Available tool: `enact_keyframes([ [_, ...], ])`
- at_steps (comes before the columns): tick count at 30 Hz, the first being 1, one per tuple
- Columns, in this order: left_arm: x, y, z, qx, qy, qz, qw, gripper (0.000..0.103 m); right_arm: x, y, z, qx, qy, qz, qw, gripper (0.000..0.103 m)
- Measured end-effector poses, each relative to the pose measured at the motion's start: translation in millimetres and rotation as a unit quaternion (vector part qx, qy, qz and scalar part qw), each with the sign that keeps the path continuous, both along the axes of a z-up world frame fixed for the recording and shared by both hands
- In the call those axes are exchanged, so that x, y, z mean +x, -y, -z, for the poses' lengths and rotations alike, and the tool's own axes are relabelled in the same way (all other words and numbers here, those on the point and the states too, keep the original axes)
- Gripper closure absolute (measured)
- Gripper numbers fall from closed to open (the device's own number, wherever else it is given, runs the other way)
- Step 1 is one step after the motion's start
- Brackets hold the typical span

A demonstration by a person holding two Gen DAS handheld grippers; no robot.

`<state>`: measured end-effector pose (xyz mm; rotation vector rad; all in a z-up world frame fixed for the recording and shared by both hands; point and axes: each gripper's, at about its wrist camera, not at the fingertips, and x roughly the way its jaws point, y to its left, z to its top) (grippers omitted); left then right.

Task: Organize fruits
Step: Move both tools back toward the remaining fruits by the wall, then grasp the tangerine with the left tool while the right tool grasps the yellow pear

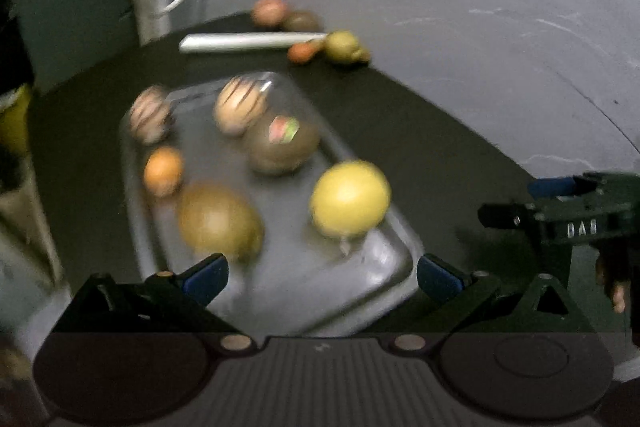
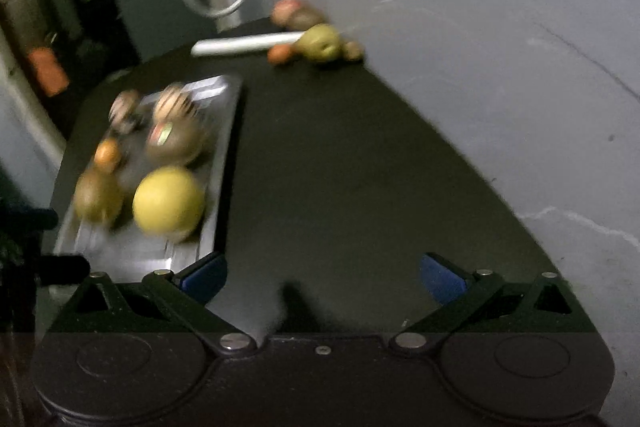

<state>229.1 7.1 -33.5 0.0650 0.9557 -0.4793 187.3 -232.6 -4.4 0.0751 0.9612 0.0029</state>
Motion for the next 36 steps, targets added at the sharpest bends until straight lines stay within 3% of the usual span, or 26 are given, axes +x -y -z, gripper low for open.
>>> enact_keyframes([
  [3, 26.5, 18.7, -14.3, 0.032, 0.033, 0.033, 0.9984, 0.001, 18.4, 8.6, -11.1, 0.018, 0.009, 0.039, 0.999, 0.001],
  [9, 100.8, 47.0, -31.6, 0.094, 0.1, 0.073, 0.9878, 0.001, 73.8, -0.1, -34.7, 0.029, 0.074, 0.095, 0.992, 0.001],
  [14, 164.1, 76.4, -19.7, 0.154, 0.149, 0.127, 0.9684, 0.001, 144.0, -10.3, -23.6, 0.048, 0.107, 0.107, 0.987, 0.001],
  [17, 191.5, 92.3, -3.1, 0.186, 0.178, 0.16, 0.9529, 0.001, 182.7, -9.9, -6.8, 0.057, 0.096, 0.119, 0.987, 0.001],
  [19, 209.1, 99.7, 9.6, 0.195, 0.182, 0.176, 0.9475, 0.001, 202.7, -10.1, 7.5, 0.051, 0.092, 0.122, 0.987, 0.002],
  [24, 239.7, 102.7, 34.9, 0.182, 0.166, 0.188, 0.9508, 0.003, 235.6, -2.8, 37.7, 0.069, 0.075, 0.141, 0.985, 0.01],
  [27, 247.7, 104.0, 45.3, 0.176, 0.164, 0.205, 0.9487, 0.01, 244.2, 0.3, 45.9, 0.086, 0.073, 0.149, 0.982, 0.014],
  [36, 271.2, 106.3, 56.0, 0.134, 0.127, 0.237, 0.9538, 0.041, 268.4, 1.8, 58.2, 0.125, 0.058, 0.142, 0.98, 0.028],
])
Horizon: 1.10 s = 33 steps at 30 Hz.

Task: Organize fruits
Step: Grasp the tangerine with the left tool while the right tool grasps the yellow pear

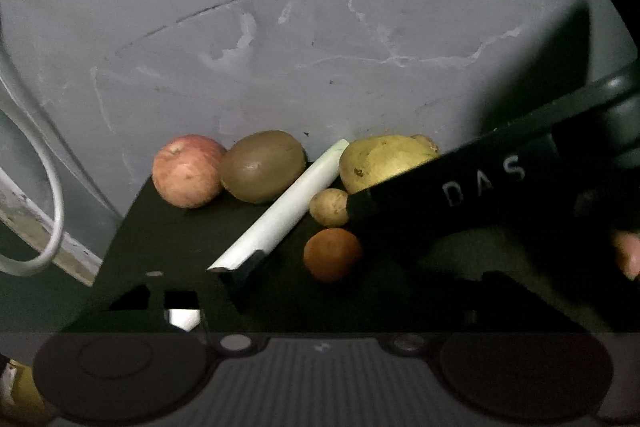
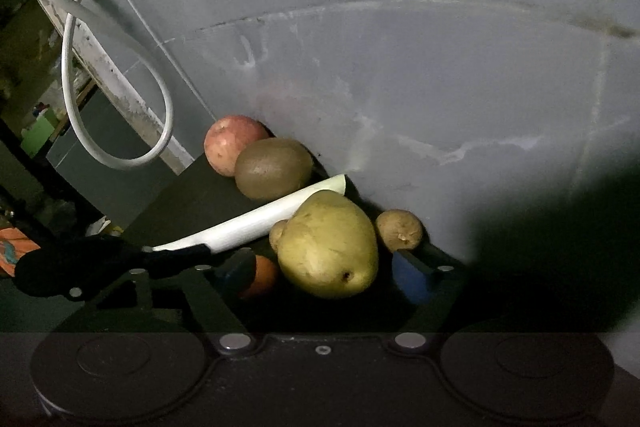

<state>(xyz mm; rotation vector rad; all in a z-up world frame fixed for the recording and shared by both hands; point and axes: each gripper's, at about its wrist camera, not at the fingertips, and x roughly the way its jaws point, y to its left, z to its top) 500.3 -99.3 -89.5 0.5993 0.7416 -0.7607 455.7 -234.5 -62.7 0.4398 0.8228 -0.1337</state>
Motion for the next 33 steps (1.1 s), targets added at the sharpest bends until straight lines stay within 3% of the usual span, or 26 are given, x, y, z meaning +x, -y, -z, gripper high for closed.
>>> enact_keyframes([
  [10, 10.5, 1.5, 5.3, -0.025, -0.032, 0.012, 0.9991, 0.058, 13.2, 1.4, 9.3, 0.023, -0.001, -0.017, 1.0, 0.035],
  [14, 12.9, -0.5, 6.5, -0.034, -0.036, 0.008, 0.9987, 0.067, 13.0, 4.4, 10.5, 0.022, 0.001, -0.012, 1.0, 0.046],
  [21, 13.4, -4.2, 4.0, -0.041, -0.051, -0.017, 0.9977, 0.068, 7.5, 3.2, 12.1, 0.017, 0.013, -0.019, 1.0, 0.047],
  [27, 2.3, -8.3, -2.2, -0.023, -0.054, -0.04, 0.9974, 0.068, -4.4, 6.9, 17.6, 0.053, 0.038, -0.016, 0.998, 0.047],
  [33, -3.1, -26.9, -11.8, -0.045, -0.06, -0.086, 0.9934, 0.068, -16.8, 6.4, 23.1, 0.074, 0.058, -0.014, 0.995, 0.047],
])
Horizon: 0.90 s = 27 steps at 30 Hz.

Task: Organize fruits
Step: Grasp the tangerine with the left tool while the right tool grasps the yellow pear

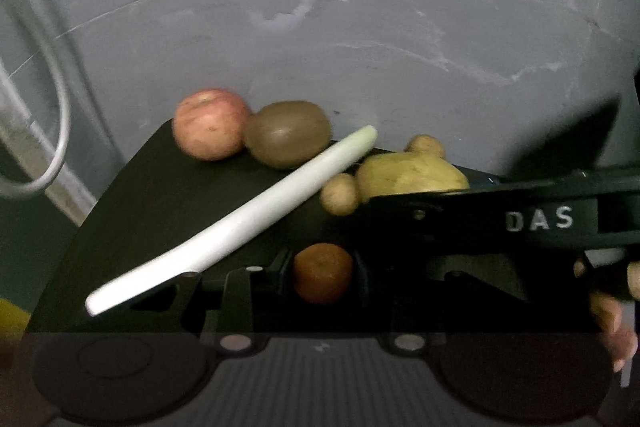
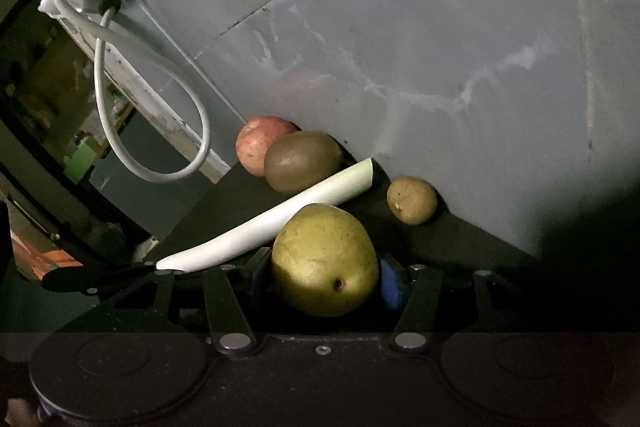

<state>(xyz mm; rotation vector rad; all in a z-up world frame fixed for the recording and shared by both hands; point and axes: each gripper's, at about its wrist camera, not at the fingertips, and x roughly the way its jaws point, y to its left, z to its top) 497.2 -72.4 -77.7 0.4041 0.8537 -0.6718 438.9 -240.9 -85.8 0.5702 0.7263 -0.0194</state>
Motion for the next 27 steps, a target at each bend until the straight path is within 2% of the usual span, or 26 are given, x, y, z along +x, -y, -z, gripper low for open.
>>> enact_keyframes([
  [8, -6.9, -39.1, -18.5, -0.067, -0.017, -0.078, 0.9946, 0.068, -20.8, -6.9, -12.5, 0.01, 0.024, -0.011, 1.0, 0.047],
  [16, -34.2, -86.7, -43.1, -0.147, -0.023, -0.152, 0.977, 0.068, -44.0, -24.5, -25.3, 0.014, 0.037, -0.04, 0.998, 0.047],
  [21, -51.1, -115.7, -42.7, -0.163, -0.021, -0.205, 0.9648, 0.068, -51.9, -38.5, -27.7, 0.007, 0.039, -0.069, 0.997, 0.047],
  [27, -66.2, -152.2, -32.3, -0.155, -0.025, -0.28, 0.9472, 0.068, -50.6, -60.9, -26.6, -0.029, 0.047, -0.125, 0.991, 0.047],
])
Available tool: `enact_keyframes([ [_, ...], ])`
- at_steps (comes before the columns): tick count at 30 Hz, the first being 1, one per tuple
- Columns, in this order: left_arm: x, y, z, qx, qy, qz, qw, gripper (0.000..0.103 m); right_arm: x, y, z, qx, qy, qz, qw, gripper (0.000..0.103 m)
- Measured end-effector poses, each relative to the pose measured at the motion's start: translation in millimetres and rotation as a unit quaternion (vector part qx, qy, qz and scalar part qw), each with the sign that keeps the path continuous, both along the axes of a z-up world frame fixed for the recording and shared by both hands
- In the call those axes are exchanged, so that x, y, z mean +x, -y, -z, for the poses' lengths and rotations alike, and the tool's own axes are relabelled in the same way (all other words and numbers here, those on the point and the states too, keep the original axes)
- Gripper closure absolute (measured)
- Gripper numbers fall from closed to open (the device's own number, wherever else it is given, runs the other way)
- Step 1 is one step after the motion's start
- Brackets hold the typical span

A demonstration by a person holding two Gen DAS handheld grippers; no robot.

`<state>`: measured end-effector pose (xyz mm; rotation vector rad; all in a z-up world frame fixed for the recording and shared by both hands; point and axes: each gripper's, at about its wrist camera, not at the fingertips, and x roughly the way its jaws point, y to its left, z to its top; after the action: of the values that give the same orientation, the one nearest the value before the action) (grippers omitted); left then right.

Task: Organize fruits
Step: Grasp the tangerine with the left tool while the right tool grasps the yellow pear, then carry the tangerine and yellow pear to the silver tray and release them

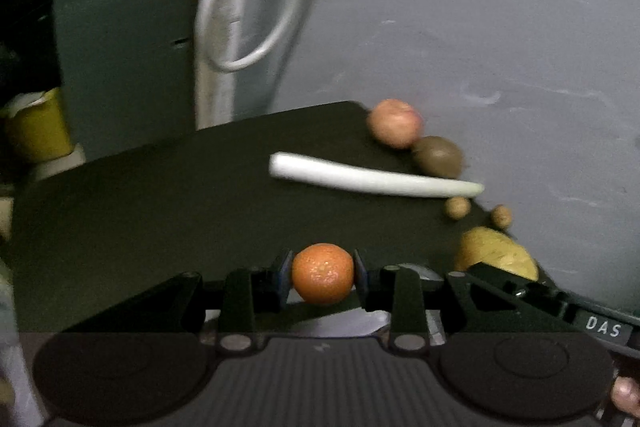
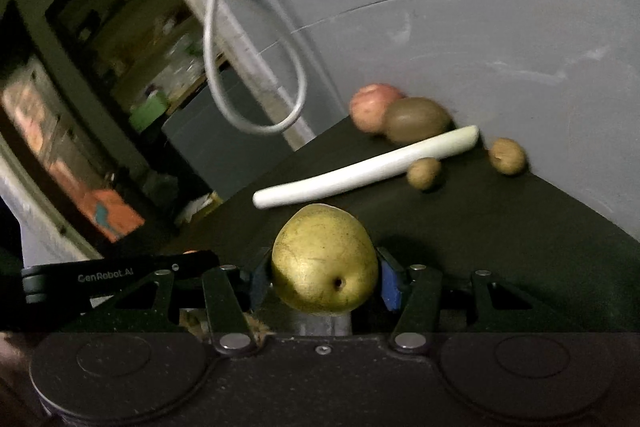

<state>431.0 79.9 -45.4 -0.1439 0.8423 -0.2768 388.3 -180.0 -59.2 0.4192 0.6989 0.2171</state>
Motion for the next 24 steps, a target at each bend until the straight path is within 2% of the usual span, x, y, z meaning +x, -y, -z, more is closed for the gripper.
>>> enact_keyframes([
  [7, -5.3, -18.0, 14.3, 0.005, -0.005, -0.039, 0.9992, 0.068, 14.4, -15.8, 7.6, -0.04, 0.007, -0.055, 0.998, 0.047],
  [17, -12.0, -13.6, 17.2, 0.017, 0.001, -0.023, 0.9996, 0.068, 15.6, -31.0, 13.1, -0.07, 0.014, -0.101, 0.992, 0.047],
  [24, -20.2, -6.9, 13.6, 0.025, 0.006, -0.003, 0.9997, 0.068, 11.2, -35.2, 13.3, -0.057, 0.005, -0.119, 0.991, 0.047],
])
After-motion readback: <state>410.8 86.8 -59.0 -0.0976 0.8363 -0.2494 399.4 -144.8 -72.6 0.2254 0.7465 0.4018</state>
